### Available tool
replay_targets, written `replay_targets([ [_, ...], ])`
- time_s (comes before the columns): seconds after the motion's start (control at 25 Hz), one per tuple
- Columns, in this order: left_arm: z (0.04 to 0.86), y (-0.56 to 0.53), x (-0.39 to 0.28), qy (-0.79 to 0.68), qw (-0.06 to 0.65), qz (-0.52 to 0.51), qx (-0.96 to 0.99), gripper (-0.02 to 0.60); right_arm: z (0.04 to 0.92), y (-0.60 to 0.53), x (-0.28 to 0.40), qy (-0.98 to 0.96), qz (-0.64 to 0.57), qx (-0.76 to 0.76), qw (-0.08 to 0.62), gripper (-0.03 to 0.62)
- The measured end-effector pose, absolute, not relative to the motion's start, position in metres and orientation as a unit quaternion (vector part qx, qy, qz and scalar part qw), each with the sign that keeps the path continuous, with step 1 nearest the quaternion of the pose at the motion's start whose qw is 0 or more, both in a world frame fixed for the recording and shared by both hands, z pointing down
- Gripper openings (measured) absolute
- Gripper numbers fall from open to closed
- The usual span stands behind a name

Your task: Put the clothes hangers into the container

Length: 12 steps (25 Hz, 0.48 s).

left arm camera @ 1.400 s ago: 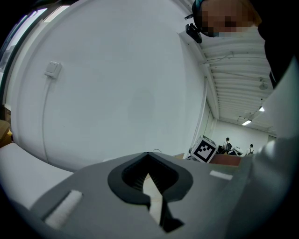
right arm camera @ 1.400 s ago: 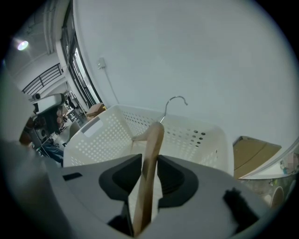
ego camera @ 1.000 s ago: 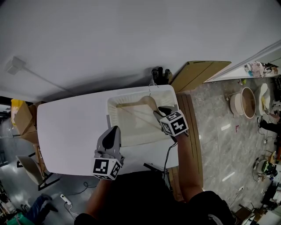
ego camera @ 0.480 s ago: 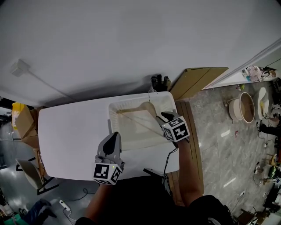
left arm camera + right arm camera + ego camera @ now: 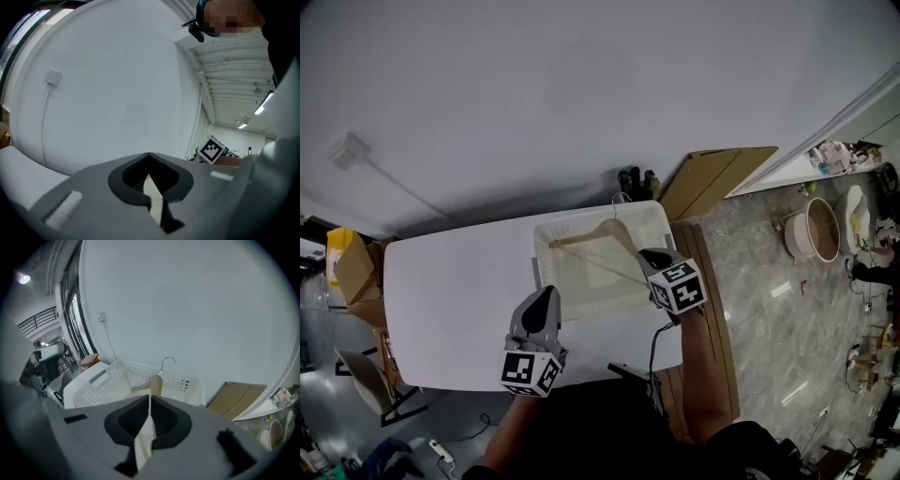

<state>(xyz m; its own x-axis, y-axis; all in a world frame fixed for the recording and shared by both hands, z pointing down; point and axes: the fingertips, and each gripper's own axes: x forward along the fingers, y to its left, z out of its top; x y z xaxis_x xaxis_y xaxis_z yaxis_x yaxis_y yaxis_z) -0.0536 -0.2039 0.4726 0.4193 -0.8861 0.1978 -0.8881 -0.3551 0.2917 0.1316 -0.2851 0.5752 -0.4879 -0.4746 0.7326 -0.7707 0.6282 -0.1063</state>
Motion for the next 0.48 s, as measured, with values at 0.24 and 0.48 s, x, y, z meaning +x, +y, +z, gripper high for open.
replay_targets([
  [0.24, 0.465, -0.196, -0.055, -0.527, 0.175, -0.006, 0.832, 0.005, 0.557, -0.269, 0.129, -0.834, 0.210, 0.401, 0.315, 0.015],
  [0.48, 0.457, -0.185, -0.057, -0.512, 0.170, -0.011, 0.842, 0.005, 0.538, -0.250, 0.126, -0.829, 0.206, 0.440, 0.277, 0.015],
])
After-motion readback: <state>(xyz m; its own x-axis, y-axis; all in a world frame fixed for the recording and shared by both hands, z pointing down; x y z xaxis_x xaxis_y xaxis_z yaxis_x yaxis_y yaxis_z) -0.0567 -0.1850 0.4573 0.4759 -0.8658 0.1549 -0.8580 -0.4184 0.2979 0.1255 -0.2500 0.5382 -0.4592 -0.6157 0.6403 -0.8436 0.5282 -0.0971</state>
